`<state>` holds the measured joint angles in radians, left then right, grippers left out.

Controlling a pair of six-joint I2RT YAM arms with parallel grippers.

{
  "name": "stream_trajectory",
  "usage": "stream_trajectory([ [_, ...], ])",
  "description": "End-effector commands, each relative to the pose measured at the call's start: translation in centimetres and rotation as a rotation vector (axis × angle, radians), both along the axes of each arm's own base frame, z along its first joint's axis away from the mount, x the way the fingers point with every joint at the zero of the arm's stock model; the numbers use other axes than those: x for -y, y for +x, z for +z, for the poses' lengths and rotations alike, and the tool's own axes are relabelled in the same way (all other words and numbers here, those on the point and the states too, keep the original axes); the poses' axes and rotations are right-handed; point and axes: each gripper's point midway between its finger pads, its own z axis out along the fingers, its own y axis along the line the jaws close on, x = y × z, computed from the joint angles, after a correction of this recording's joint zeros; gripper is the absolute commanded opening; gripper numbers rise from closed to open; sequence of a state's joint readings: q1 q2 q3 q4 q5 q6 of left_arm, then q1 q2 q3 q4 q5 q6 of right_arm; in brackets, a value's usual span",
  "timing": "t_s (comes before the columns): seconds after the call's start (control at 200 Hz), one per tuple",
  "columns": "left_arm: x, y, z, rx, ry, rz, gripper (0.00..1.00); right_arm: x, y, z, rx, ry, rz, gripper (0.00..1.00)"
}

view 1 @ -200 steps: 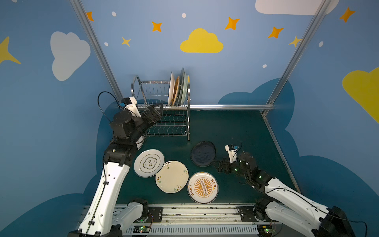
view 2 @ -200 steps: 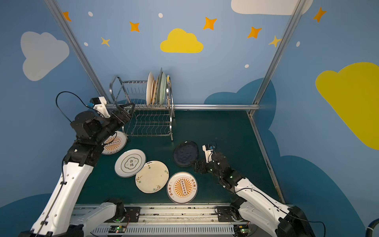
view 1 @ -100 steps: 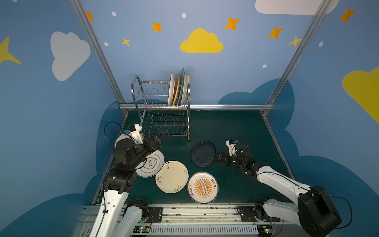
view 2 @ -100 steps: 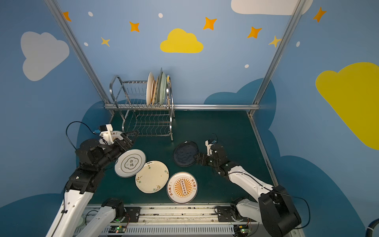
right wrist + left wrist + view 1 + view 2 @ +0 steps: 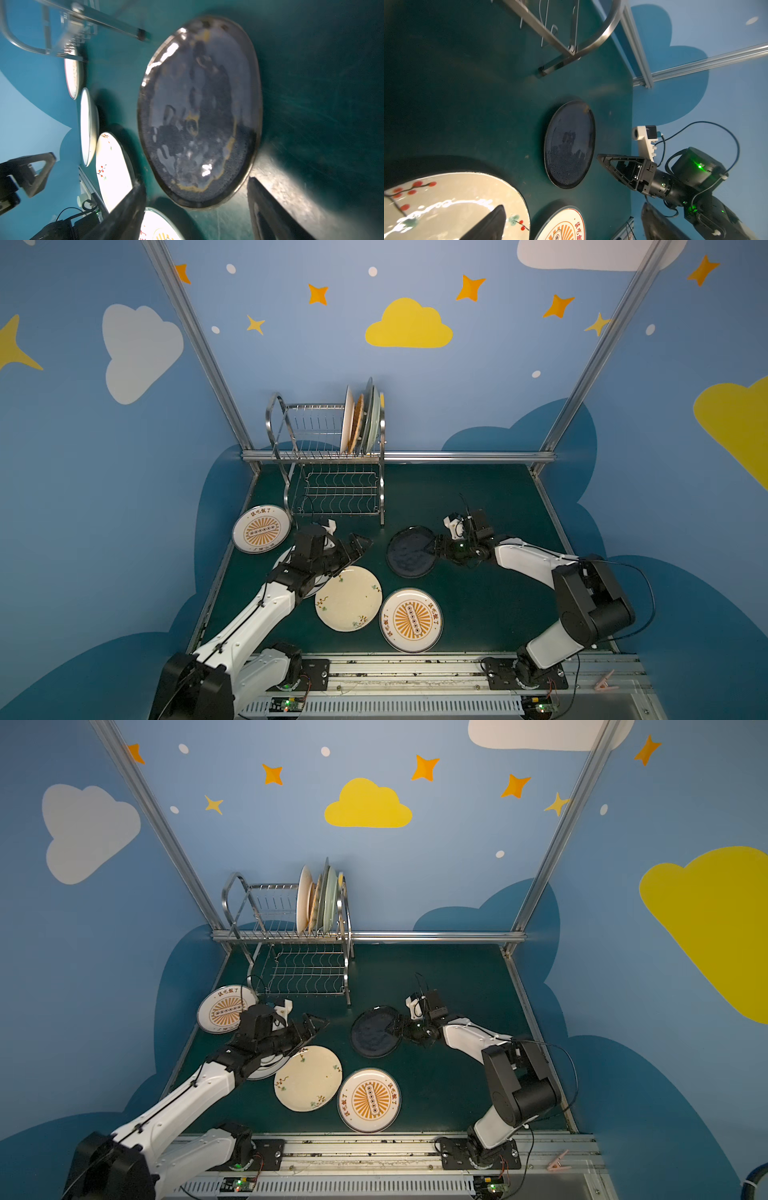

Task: Load the plates into the dish rack
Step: 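Reach both grippers to opposite rims of the dark speckled plate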

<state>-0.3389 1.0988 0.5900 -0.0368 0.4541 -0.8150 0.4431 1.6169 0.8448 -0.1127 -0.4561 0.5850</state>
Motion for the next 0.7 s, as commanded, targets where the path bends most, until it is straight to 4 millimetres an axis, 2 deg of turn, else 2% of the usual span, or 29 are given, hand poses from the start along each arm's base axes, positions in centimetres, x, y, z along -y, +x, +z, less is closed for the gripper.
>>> stream_trajectory([
  [0.0,1.2,1.8,-0.5,0.047,0.021,-0.034,0.99,-0.1,-0.8,-0.4,-0.047,0.019,0.016,0.74],
  [0.285,5.3,4.5,-4.8,-0.021,0.041,-0.196,0.96,0.0,-0.4,-1.6,-0.071,0.016,0.012,0.71],
  [0.426,6.7,5.5,-6.0,-0.035,0.042,-0.249,0.85,0.5,-0.1,-1.9,-0.068,0.029,-0.01,0.7],
  [0.551,7.6,6.4,-7.5,-0.062,0.05,-0.285,0.71,0.6,0.1,-2.2,-0.069,0.031,-0.017,0.69],
  [0.696,8.0,7.3,-9.5,-0.113,0.081,-0.294,0.57,0.7,0.4,-2.5,-0.071,0.049,-0.025,0.65],
])
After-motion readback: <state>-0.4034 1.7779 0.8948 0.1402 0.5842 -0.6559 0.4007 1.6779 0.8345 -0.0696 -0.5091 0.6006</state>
